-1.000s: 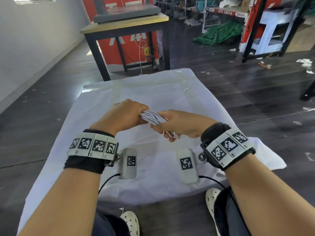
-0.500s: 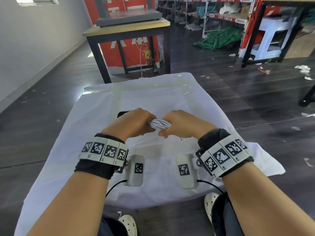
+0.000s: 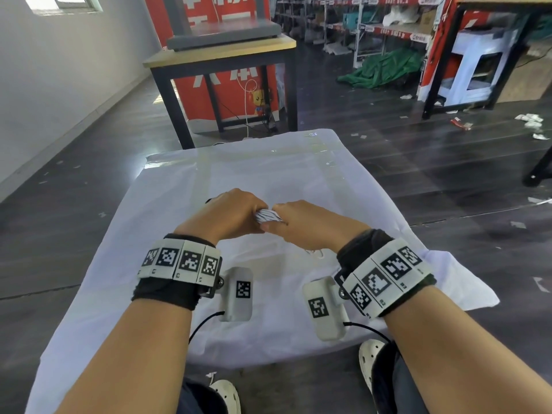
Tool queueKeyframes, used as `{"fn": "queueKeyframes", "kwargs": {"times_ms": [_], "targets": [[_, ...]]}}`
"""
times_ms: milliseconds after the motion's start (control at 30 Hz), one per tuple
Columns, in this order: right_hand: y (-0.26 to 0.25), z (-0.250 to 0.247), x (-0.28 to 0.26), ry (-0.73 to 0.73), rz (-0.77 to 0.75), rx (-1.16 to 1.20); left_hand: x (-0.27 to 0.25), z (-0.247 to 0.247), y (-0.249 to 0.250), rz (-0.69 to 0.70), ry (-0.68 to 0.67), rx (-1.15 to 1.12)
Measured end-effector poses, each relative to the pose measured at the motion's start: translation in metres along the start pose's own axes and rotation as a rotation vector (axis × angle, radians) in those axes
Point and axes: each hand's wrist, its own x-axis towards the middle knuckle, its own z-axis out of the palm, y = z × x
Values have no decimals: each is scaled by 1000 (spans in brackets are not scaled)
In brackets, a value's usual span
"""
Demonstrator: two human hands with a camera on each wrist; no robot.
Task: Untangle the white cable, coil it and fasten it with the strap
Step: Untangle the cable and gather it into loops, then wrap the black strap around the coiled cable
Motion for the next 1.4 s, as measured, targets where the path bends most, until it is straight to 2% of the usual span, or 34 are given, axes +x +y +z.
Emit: {"fn": "queueKeyframes", "kwargs": {"times_ms": [100, 333, 400, 500, 600, 667, 733, 833, 900, 1233, 1300, 1400], "targets": [[1, 2, 1, -17, 15, -3, -1, 2, 0, 3, -5, 34], [7, -2, -1, -20, 39, -3, 0, 5, 9, -25, 76, 67], [8, -1, -2, 12, 57, 65, 2, 3, 6, 15, 112, -9], [18, -6, -2, 105, 134, 266, 2, -7, -5, 48, 180, -330], [32, -14, -3, 242, 234, 451, -2, -16, -20, -182, 296, -693], [36, -16, -4, 278, 280, 551, -1, -12, -33, -341, 340, -714], [35, -14, -3, 276, 302, 629, 0, -2, -42, -428, 269, -572], [35, -10, 1, 258, 308, 717, 1, 15, -48, -404, 14, -333], [35, -9, 2, 246, 309, 773, 0, 19, -53, -396, -80, -233], [32, -1, 10, 235, 289, 917, -4, 19, -59, -441, -43, -244], [33, -1, 11, 247, 289, 933, -4, 16, -54, -431, -26, -347], [34, -2, 12, 263, 297, 967, -5, 8, -42, -365, -6, -664]]}}
